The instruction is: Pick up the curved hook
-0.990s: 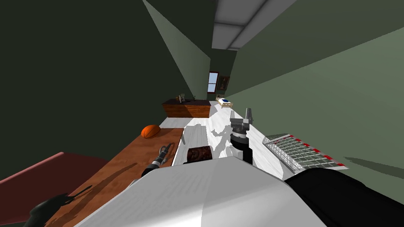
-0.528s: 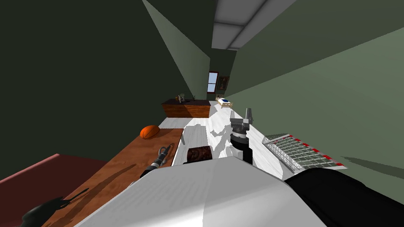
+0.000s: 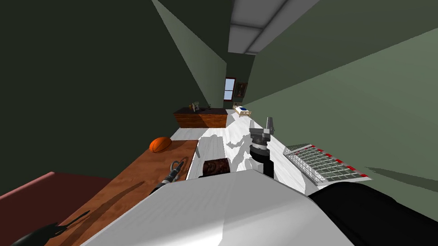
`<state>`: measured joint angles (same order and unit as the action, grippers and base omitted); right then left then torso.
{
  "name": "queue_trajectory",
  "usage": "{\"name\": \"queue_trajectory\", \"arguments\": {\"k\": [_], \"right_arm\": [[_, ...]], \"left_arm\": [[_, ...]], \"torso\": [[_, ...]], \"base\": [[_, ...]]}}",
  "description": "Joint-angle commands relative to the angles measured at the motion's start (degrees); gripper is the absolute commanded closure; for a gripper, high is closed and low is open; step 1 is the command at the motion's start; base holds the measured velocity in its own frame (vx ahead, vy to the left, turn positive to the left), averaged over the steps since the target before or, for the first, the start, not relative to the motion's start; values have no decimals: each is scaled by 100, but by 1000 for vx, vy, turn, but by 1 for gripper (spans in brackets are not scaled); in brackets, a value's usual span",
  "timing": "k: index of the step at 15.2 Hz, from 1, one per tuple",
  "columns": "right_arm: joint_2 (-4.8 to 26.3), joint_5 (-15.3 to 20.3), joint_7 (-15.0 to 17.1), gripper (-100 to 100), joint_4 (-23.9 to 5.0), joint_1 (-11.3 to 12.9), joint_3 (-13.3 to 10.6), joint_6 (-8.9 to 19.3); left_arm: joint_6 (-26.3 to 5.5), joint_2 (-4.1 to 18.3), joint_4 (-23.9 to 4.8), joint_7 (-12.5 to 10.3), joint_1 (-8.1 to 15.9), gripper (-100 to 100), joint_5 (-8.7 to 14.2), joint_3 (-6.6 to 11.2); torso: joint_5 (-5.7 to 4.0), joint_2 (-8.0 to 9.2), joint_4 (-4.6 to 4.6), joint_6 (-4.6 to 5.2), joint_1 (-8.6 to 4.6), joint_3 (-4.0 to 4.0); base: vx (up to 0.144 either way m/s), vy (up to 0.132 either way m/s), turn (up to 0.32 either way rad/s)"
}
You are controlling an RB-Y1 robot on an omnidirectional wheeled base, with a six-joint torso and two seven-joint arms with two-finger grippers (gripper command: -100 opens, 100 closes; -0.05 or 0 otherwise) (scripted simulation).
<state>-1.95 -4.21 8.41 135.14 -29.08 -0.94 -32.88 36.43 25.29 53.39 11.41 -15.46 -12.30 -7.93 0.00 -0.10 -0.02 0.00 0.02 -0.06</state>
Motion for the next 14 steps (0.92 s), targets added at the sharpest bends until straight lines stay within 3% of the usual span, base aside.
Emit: {"name": "queue_trajectory", "arguments": {"k": [1,3,4,8,9,13,14], "right_arm": [[0,0,0,0,0,0,0,0],[0,0,0,0,0,0,0,0],[0,0,0,0,0,0,0,0],[0,0,0,0,0,0,0,0],[0,0,0,0,0,0,0,0],[0,0,0,0,0,0,0,0],[0,0,0,0,0,0,0,0]], "left_arm": [[-24,25,4,-6,-23,-100,-12,-7],[-24,25,4,-6,-23,-100,-12,-7],[25,86,-282,48,40,-100,-98,-43],[25,86,-326,48,40,-100,-98,-43],[72,145,-602,100,102,-100,-182,-78],[72,145,-646,100,102,-100,-182,-78],[118,200,-911,151,161,-100,-262,-111]], "torso": [[0,0,0,0,0,0],[0,2,1,0,-2,1],[-1,3,1,0,-4,2],[0,1,0,0,-1,1],[-1,1,0,0,-4,1],[0,3,1,0,-3,2],[-1,3,1,0,-4,2]], "base": [[17,4,-21],[14,1,-9],[20,1,-20],[22,6,-27],[20,0,-17],[16,2,-16],[25,6,-34]]}}
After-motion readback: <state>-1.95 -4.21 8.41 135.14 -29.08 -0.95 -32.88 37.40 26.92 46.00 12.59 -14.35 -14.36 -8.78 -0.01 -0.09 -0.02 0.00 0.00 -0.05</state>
